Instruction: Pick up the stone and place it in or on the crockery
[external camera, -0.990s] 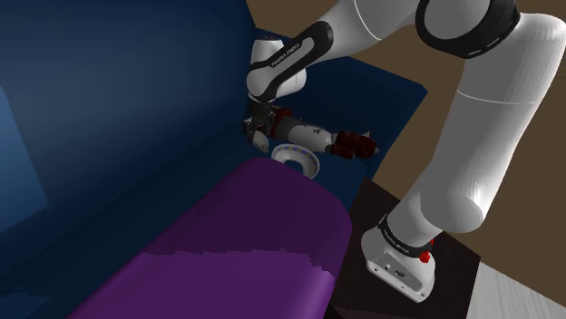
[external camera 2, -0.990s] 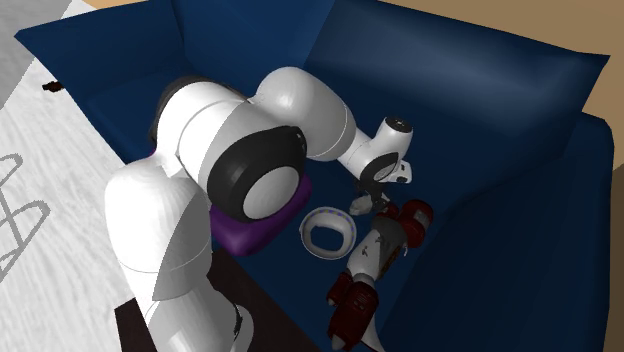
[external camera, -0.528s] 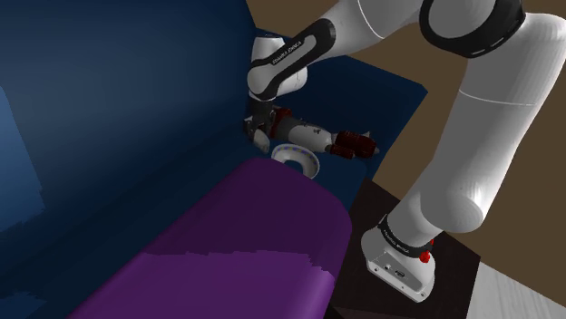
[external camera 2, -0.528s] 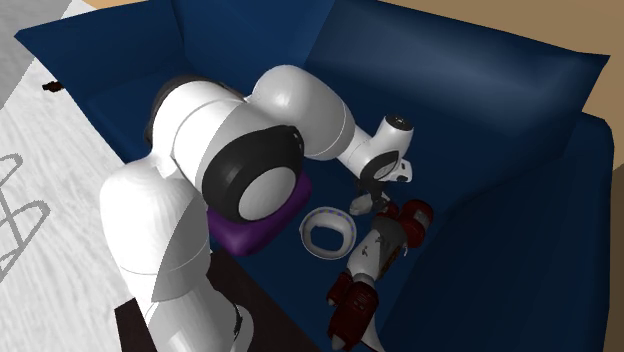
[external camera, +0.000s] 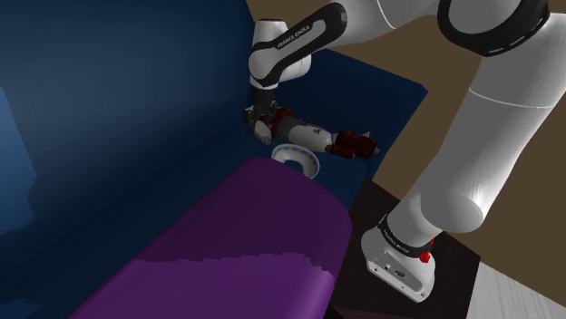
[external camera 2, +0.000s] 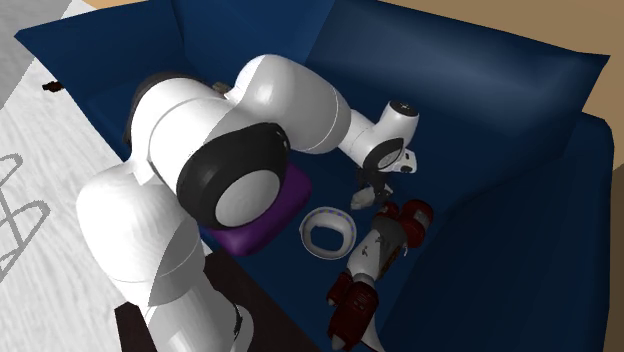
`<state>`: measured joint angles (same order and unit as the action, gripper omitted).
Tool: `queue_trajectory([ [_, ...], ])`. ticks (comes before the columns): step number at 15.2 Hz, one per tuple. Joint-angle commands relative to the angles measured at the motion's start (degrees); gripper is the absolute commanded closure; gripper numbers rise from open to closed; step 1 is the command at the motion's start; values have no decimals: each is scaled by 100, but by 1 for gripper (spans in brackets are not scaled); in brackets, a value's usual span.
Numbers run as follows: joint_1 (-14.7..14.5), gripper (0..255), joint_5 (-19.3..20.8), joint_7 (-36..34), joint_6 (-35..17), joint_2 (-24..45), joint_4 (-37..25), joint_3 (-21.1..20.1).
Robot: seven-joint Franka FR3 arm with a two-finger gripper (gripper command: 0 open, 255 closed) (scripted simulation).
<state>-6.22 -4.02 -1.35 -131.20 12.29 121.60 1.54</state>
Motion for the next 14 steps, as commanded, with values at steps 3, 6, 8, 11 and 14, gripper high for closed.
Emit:
queue_trajectory([
  [3, -1, 255, 23, -24, 300, -187, -112, 6],
  [6, -2, 255, 37, -41, 510, -317, -193, 10],
  [8, -2, 255, 46, -51, 651, -398, -253, 12],
  [11, -2, 255, 58, -66, 865, -512, -352, 14],
  [14, -2, 255, 67, -77, 1019, -589, -430, 15],
])
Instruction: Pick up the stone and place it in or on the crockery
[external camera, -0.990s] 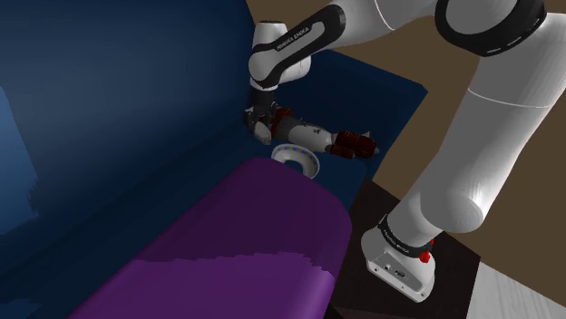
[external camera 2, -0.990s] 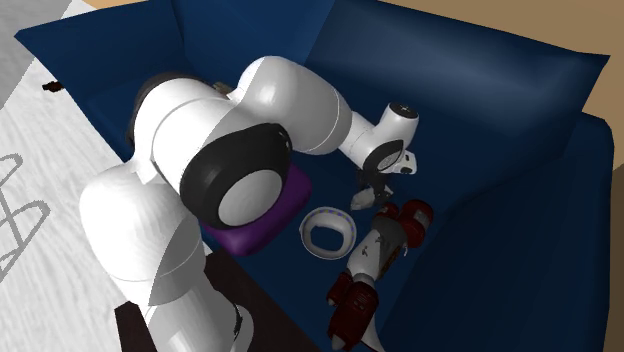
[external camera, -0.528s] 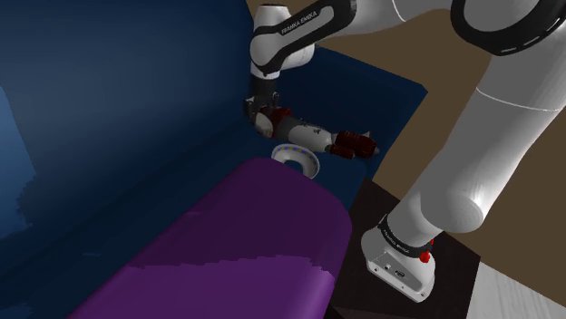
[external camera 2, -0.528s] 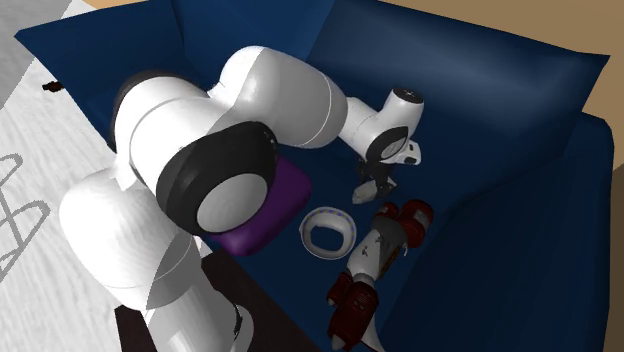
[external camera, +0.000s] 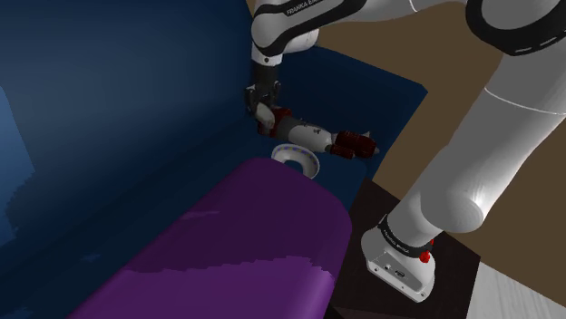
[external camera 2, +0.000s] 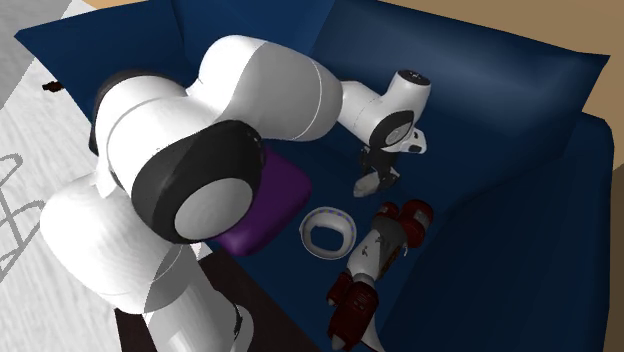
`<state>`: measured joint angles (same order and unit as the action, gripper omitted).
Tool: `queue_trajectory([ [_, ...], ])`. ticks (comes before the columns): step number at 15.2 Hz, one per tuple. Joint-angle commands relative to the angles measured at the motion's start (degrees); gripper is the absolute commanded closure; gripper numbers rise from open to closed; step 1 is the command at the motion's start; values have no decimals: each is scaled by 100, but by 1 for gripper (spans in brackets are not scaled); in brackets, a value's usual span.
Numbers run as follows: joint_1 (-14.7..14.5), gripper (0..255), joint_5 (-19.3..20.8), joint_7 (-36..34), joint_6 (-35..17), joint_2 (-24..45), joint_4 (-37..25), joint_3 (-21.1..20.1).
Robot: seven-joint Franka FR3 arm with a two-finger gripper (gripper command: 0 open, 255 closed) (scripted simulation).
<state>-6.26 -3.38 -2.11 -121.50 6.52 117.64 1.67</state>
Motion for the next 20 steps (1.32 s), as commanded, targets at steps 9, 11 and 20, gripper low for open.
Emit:
queue_trajectory([
  [9, 13, 255, 68, -15, -167, -2038, 2206, 7],
  [11, 23, 255, 85, -23, -126, -2520, 2647, 6],
  [20, 29, 255, 83, 6, -658, -2841, 3500, 11],
])
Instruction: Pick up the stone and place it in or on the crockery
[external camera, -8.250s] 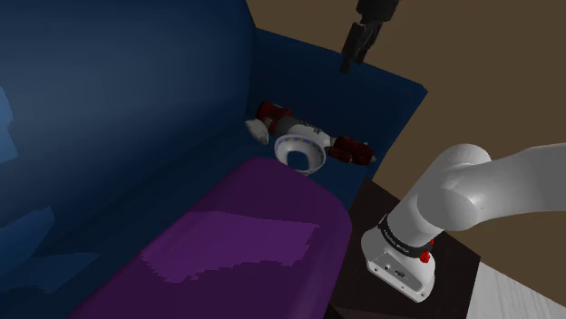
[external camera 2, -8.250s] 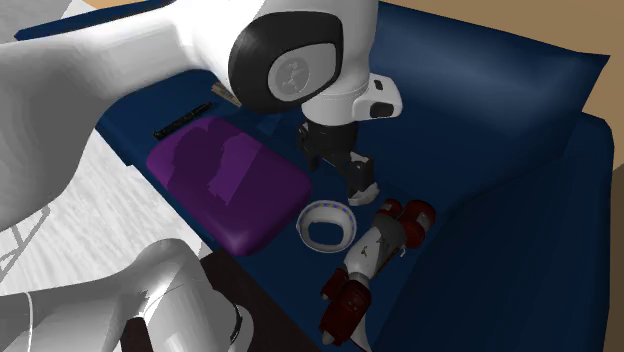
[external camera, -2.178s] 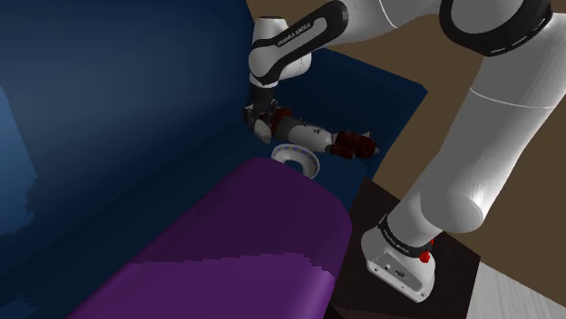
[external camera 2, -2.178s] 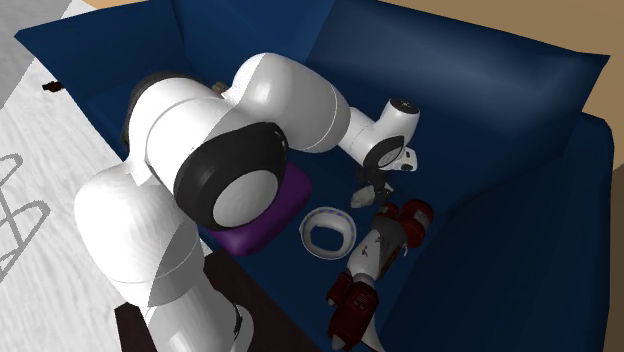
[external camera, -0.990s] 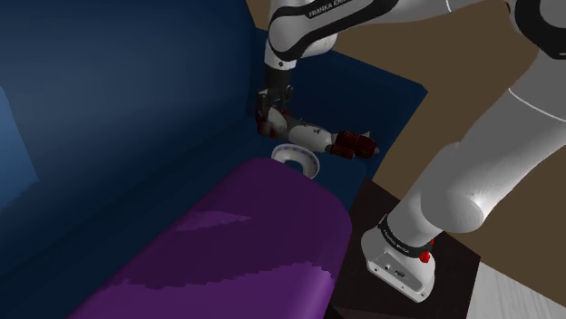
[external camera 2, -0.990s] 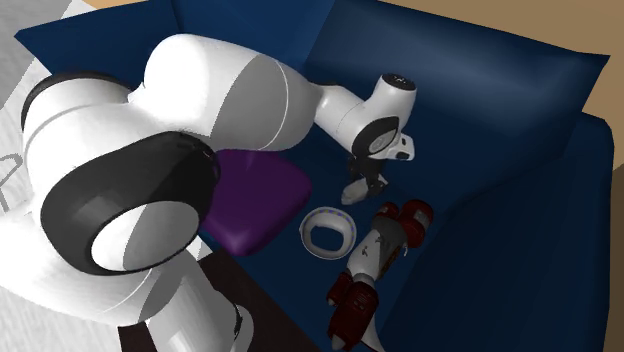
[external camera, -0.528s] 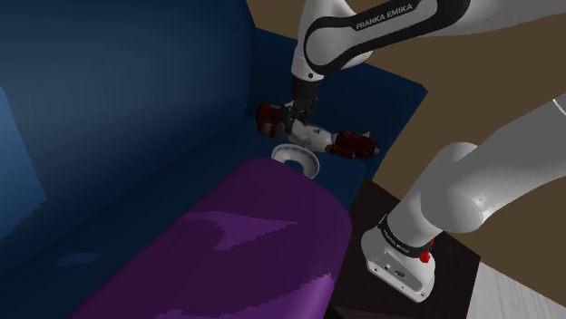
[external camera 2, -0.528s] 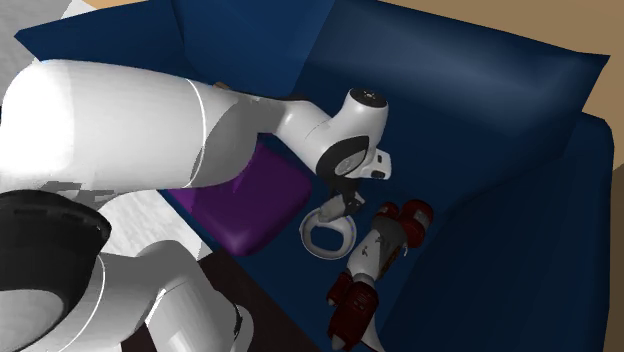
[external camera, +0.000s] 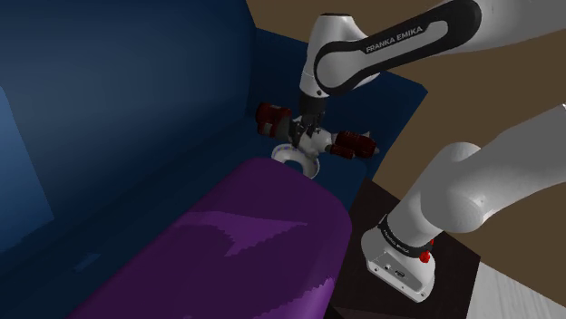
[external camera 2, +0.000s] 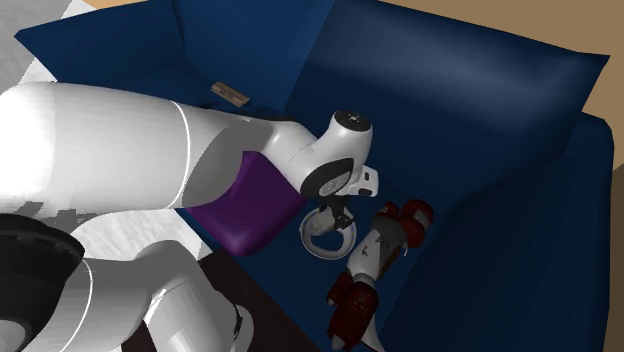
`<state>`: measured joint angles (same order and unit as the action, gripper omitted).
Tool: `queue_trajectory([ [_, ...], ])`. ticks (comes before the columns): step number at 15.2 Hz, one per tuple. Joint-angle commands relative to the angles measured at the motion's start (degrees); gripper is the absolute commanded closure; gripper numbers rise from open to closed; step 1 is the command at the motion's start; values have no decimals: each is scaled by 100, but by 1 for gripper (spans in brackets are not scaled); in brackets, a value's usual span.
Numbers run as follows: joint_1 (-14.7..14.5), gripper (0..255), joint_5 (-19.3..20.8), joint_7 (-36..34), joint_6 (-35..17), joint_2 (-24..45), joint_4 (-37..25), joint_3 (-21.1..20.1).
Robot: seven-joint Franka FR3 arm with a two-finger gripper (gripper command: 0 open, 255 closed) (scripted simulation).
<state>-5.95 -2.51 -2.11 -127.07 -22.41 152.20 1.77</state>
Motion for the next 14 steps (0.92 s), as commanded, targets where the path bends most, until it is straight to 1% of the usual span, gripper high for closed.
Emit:
queue_trajectory([
  [1, -4, 255, -10, 12, -195, 107, 83, 3],
  [9, -25, 255, -58, 68, -928, 593, 331, 15],
  [14, -25, 255, -58, 68, -928, 593, 331, 15],
])
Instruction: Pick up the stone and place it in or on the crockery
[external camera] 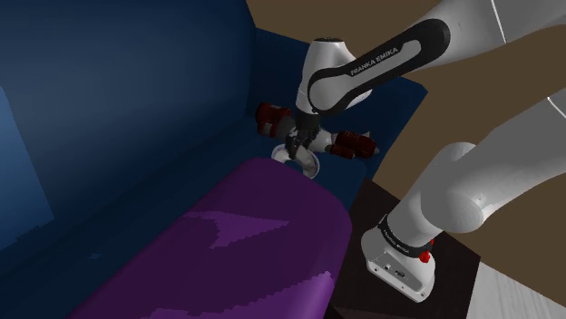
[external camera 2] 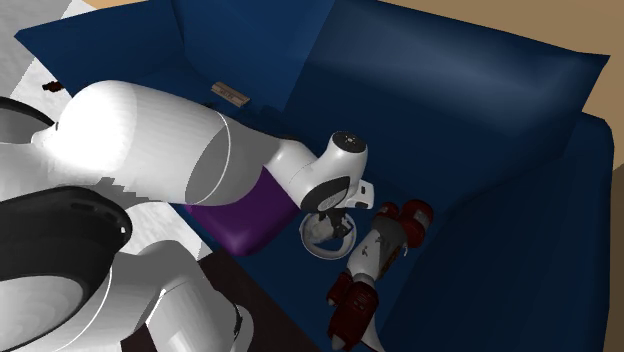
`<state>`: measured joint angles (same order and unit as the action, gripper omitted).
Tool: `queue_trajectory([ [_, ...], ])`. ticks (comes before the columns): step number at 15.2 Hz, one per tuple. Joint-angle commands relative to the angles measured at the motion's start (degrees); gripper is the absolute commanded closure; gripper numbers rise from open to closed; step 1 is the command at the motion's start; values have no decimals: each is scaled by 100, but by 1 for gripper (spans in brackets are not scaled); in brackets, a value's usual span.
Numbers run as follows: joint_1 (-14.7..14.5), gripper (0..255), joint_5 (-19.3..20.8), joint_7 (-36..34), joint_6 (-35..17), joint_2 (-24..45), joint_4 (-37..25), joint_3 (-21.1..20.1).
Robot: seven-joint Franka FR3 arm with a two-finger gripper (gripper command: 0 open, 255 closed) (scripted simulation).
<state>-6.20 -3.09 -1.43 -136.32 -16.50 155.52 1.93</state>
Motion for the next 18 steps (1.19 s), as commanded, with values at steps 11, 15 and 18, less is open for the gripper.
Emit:
queue_trajectory([
  [11, 32, 0, 55, -34, 719, -444, -277, 4],
  [15, 39, 0, 67, -41, 903, -543, -361, 5],
  [18, 39, 0, 67, -40, 903, -542, -362, 5],
])
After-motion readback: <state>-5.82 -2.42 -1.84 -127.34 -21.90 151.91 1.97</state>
